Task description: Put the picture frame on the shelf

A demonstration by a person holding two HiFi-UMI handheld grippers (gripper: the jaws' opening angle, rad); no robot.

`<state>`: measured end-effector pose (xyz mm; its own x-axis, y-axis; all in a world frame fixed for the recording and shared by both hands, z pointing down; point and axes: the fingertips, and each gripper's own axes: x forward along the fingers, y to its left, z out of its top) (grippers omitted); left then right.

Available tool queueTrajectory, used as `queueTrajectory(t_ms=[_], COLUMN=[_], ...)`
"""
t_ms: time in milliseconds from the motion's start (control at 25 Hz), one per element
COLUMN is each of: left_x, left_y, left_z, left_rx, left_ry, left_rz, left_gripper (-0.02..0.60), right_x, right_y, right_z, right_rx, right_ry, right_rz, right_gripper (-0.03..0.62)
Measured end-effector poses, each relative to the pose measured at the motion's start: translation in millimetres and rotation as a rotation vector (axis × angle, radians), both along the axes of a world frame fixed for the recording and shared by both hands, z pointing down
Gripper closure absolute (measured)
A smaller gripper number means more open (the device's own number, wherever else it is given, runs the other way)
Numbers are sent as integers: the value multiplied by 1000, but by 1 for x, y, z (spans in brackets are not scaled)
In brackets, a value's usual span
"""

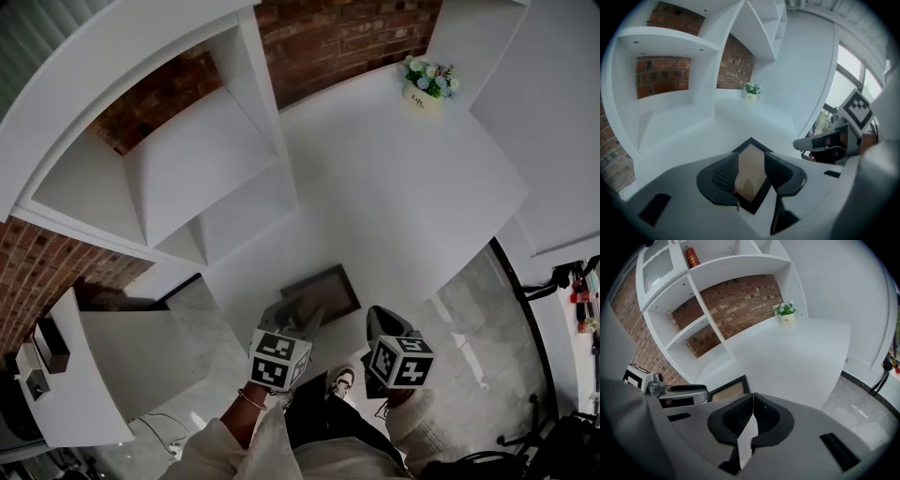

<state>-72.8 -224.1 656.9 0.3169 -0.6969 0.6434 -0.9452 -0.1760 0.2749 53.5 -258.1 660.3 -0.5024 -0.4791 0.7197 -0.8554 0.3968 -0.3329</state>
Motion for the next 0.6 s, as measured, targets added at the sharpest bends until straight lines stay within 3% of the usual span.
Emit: queueTrajectory(t_ms=[320,600], left_x=[-17,-22], left_y=[-23,-46], left_z=[12,21], left_rx=[-34,-58], left_ry=[-35,-138], left_rz=[25,160], left_gripper=[426,416], right_x=[-8,-13], right_y=[-27,-50], right_z=[7,13], right_rx=[-22,-39], right_ry=[11,14], right_rz=[10,21], right_gripper=[569,569])
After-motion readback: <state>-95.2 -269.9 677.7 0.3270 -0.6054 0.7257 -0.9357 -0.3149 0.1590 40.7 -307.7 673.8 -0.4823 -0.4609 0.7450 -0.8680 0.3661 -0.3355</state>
